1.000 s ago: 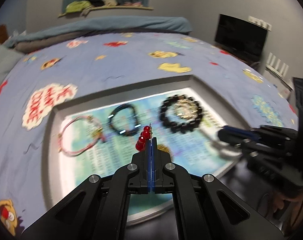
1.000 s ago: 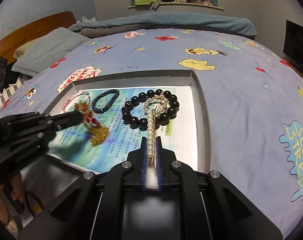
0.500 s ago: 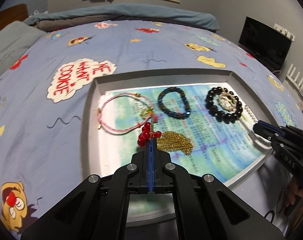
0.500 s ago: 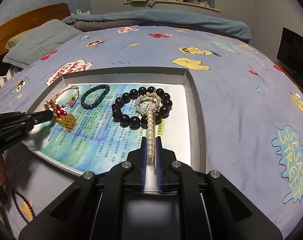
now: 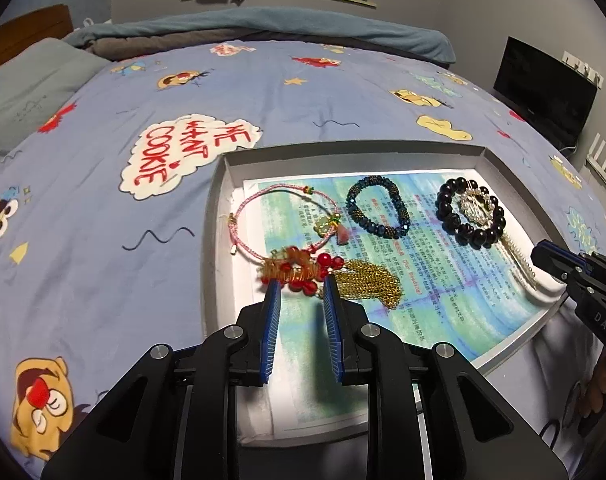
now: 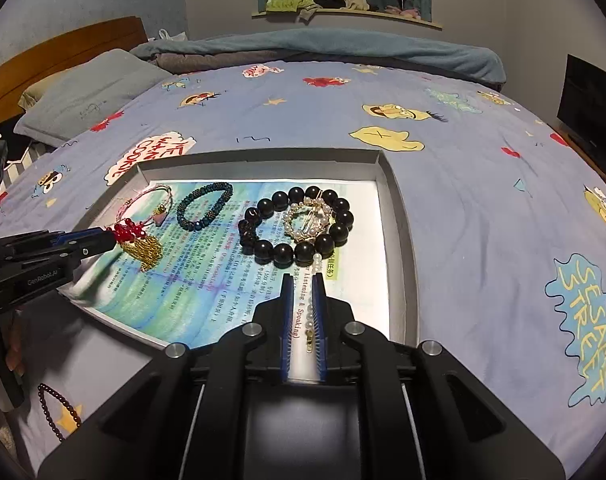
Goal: Organize jewelry
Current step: 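Open the right tool and withdraw both tools toward the remaining jewelry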
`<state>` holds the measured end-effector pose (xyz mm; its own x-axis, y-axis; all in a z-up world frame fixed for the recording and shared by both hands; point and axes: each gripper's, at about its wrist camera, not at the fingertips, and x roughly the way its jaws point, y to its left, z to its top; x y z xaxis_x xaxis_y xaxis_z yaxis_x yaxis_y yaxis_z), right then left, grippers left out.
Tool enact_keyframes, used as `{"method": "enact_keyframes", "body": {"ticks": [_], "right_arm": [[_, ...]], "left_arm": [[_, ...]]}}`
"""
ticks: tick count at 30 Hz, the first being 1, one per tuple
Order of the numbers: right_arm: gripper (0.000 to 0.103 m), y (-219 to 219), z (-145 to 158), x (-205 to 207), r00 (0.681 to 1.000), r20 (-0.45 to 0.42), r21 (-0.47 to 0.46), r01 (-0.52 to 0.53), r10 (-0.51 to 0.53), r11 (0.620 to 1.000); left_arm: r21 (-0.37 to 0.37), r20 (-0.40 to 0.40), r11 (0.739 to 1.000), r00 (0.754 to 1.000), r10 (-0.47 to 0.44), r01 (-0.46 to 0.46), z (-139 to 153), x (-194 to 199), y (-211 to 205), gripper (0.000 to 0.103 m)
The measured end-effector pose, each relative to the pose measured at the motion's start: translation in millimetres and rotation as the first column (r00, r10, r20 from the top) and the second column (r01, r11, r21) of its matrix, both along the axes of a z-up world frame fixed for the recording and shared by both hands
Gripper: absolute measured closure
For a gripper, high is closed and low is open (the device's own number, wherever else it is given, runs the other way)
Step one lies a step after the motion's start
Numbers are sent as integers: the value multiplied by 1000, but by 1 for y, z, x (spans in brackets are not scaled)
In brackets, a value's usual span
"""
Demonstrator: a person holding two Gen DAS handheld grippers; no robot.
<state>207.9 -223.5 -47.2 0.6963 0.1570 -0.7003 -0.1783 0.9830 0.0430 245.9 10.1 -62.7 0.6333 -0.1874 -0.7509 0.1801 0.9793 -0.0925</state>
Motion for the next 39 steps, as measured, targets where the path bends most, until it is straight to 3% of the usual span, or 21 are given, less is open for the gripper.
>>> {"method": "enact_keyframes", "body": {"ticks": [2,4,6,8,10,12,15,19,24,32,39], "right_arm": [[91,-1,1,-1,1000,6,7,2,-2,1000],[77,-3,3,-2,1000,12,16,10,-10,1000],[73,-4,6,-3,1000,19,20,14,-14,1000],[73,-5,9,-5,1000,24,28,15,-16,999],[66,-6,13,-8,999,35,34,20,-21,999],[54,-7,17,-11,998,50,48,19,-22,999],[45,-10,23,-17,998,62,66,23,-27,998],[25,-15,35,-25,995,93,95,27,-35,995],[9,-21,49,-36,991,127,125,34,-50,992],[6,-27,82,-79,981,187,126,21,-44,992],[6,-41,82,-117,981,189,122,21,-44,992]], "left_arm": [[4,9,1000,1000,6,-6,4,-2,2,80],[5,18,1000,1000,9,-9,7,-5,2,78],[17,31,1000,999,16,-16,11,-8,2,74],[32,44,999,999,21,-22,15,-11,1,66],[47,58,998,998,29,-32,19,-15,1,57],[49,72,998,997,39,-42,24,-20,2,50],[37,93,998,994,50,-54,35,-30,3,40],[28,131,997,989,74,-78,55,-47,4,18],[31,144,995,986,88,-94,71,-71,4,11],[18,211,996,974,83,-89,106,-109,9,9],[9,251,998,966,57,-61,112,-144,2,9]]}}
